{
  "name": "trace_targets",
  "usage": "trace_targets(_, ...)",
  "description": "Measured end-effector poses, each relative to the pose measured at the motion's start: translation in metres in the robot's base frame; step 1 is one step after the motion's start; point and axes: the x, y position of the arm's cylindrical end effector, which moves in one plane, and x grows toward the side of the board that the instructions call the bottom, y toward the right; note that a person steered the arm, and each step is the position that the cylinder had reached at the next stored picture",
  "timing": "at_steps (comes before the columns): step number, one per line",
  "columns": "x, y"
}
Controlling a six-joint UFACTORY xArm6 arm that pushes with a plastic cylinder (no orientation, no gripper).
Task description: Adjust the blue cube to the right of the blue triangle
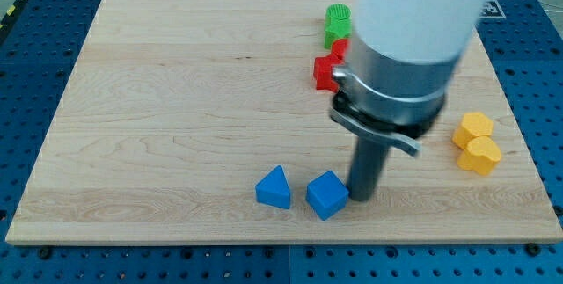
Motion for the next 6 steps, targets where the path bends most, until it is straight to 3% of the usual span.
trace_targets(1, 0.032, 0.01)
trace_targets(3, 0.025, -0.038)
trace_targets(6, 0.024, -0.035)
